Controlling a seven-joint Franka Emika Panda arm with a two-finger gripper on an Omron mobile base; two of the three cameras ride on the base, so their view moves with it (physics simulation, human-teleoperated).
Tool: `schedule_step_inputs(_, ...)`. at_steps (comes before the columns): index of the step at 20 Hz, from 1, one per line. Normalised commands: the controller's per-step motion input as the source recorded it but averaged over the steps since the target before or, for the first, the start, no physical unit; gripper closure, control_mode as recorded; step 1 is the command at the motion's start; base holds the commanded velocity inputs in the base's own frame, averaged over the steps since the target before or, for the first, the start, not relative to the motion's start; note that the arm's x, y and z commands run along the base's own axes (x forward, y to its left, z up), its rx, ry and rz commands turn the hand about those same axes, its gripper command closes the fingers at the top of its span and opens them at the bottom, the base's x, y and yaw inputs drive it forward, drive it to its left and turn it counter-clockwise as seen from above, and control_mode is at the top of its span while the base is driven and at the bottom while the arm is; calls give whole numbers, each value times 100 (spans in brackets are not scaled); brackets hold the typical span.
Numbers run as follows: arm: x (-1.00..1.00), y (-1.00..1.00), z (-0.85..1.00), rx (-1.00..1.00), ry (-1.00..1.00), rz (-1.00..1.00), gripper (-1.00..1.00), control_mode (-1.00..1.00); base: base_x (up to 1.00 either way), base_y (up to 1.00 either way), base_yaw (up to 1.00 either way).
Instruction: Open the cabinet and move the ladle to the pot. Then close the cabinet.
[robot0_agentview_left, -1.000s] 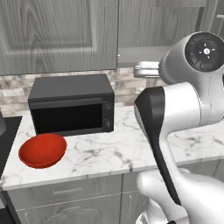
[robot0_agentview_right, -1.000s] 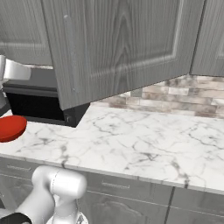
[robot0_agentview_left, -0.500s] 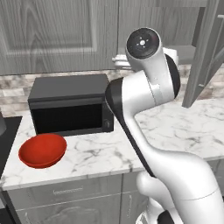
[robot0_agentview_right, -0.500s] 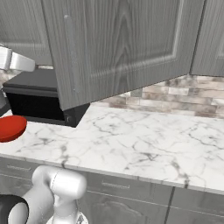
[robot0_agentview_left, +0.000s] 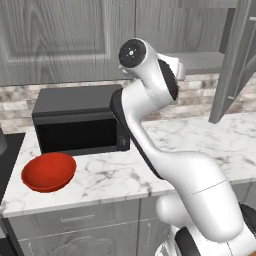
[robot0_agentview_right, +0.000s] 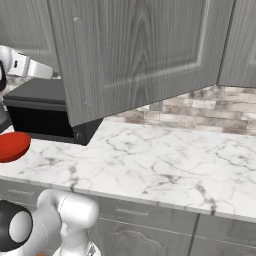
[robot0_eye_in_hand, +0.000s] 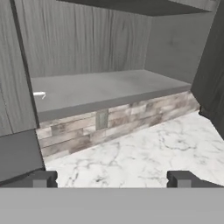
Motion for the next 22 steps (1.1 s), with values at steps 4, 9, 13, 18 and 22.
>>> schedule_step_inputs(4,66,-4,0,-1,2,-14,-100,-100,0,0,0)
schedule_step_inputs(9,46,-25,0,-3,2,-18,-100,-100,0,0,0)
schedule_step_inputs(13,45,-36,0,-4,3,-20,-100,-100,0,0,0)
schedule_step_inputs(18,21,-43,0,-4,2,-19,-100,-100,0,0,0)
schedule_step_inputs(22,-1,-51,0,-3,0,-15,-100,-100,0,0,0)
